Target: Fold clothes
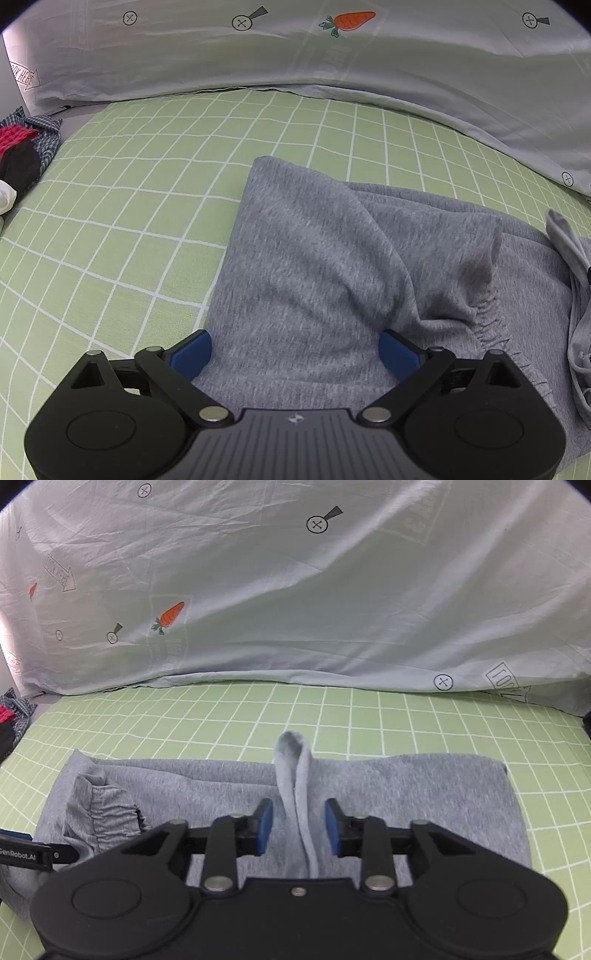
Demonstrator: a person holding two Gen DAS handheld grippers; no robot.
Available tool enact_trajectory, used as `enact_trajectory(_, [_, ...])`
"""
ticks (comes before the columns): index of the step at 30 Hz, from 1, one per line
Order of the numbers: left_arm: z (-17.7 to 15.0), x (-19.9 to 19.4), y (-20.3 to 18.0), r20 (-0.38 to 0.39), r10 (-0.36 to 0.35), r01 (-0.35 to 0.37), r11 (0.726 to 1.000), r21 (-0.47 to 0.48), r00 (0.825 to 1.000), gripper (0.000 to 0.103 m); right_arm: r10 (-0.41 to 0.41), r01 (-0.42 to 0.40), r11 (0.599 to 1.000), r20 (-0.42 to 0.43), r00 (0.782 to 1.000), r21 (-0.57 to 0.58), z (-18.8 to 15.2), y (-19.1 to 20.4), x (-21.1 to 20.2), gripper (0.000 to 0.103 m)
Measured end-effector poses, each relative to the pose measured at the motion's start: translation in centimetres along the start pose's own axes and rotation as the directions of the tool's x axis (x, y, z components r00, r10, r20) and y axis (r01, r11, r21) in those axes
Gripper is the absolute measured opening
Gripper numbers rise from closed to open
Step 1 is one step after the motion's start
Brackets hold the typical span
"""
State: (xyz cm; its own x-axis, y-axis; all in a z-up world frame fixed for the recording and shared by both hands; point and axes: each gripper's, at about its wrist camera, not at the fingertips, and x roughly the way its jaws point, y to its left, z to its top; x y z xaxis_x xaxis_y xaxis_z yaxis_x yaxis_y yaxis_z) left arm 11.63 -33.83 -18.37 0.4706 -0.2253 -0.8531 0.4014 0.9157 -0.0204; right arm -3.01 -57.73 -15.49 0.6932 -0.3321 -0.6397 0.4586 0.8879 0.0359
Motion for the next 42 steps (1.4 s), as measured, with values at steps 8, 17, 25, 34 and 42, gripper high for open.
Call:
enact_trajectory(8, [0.1,0.0,0.1,-0.001,-0.002,0.002,1.000,-0.001,1.000,0.098,-0.079,0.066,0.994,-0.155,0.985,-0.083,-1.4,1.0,2.6,0.049])
enact_trajectory(17, [0.0,0.1,0.2,-0.002,-0.004,0.004,1.000,0.000,1.000,0.099,-0.024,0.026,0.999,-0.035,0.999,0.035,-0.3,-0.1,-1.2,0.006])
enact_trajectory(25, [0.0,0.2,0.2,-0.003,-0.004,0.004,1.000,0.000,1.000,0.100,0.082,-0.084,0.996,-0.123,0.989,-0.014,-1.2,3.8,-0.1,0.026])
enact_trajectory(34, [-0.1,0.3,0.2,-0.006,0.002,-0.002,1.000,-0.006,1.000,0.101,0.004,-0.004,1.000,-0.006,1.000,0.031,-2.1,2.9,-2.5,0.086])
enact_trajectory(42, [-0.2,0.3,0.5,-0.006,-0.001,0.001,1.000,-0.008,1.000,0.102,-0.116,0.122,0.991,-0.105,0.988,0.053,-4.1,1.3,-0.8,0.087])
